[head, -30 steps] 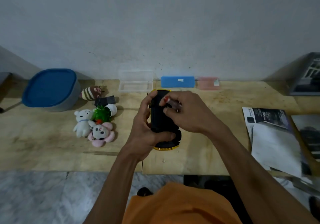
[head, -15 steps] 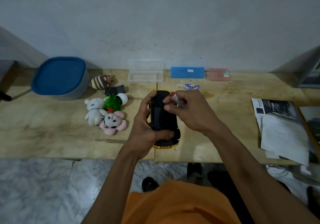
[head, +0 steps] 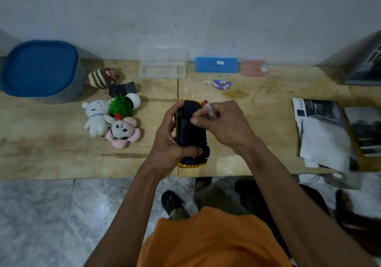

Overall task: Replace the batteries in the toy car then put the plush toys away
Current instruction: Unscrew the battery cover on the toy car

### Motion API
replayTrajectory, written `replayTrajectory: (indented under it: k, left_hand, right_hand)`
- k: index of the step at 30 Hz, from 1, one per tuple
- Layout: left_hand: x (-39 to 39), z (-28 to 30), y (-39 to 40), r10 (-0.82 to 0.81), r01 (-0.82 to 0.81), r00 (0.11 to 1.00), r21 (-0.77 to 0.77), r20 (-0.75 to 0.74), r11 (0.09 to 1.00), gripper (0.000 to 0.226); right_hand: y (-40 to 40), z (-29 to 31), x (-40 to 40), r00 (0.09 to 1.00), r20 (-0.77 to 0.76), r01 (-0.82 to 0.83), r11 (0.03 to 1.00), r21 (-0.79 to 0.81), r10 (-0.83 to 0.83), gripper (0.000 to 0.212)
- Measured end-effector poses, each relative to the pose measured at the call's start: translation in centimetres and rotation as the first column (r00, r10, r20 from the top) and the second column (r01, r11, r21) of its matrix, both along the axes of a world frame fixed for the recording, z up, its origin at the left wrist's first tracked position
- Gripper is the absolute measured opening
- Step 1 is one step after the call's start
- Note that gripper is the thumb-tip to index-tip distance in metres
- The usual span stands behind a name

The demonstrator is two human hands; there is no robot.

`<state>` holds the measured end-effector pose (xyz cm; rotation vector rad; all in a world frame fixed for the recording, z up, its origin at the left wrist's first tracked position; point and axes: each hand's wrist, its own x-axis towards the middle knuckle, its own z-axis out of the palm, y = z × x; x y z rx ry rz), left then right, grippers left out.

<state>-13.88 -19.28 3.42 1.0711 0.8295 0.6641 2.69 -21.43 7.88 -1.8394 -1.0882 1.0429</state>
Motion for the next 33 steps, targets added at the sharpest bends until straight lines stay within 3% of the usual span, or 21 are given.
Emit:
replayTrajectory:
  k: [5,9,16,21,25,30,33]
  left_hand:
    - [2.3,0.2,1.7,0.011,-0.009,0.999,0.028,-0.049,1.000,0.113]
    - [4.3,0.2,3.1,0.008,-0.005,0.996,0.032,-0.087,0.999,0.112]
    - [6.9,-1.1,4.1,0.053,-0.059,0.991,-0.041,-0.123,0.997,0.112]
    - [6.4,-3.1,4.8,0.116,-0.130,0.980,-0.078,-0.164,0.988,0.112]
    - [4.7,-4.2,5.8,0.176,-0.201,0.970,-0.152,-0.165,0.968,0.119]
    - [3.5,-4.9,7.4,0.169,-0.199,0.972,-0.184,-0.166,0.963,0.119]
    - [2.6,-4.7,7.8,0.186,-0.214,0.968,-0.170,-0.170,0.962,0.112]
  right_hand:
    - [1.9,-0.4,3.4,0.992,-0.004,-0.127,0.992,0.007,0.127,0.012]
    - [3.4,-1.4,5.5,0.994,-0.081,-0.077,0.997,-0.001,0.077,0.010]
    - [5.1,-3.1,8.6,0.970,-0.162,-0.190,0.981,-0.027,0.183,0.009]
    - [6.8,-4.8,11.1,0.954,-0.282,0.104,0.995,-0.002,-0.101,0.006]
    - [8.3,-8.8,12.3,0.980,-0.124,0.143,0.986,-0.085,-0.153,0.019]
    - [8.6,-15.2,10.4,0.995,0.090,-0.007,0.956,-0.295,0.035,0.010]
    - [8.8,-17.2,8.9,0.982,0.164,-0.033,0.945,-0.325,0.090,0.020]
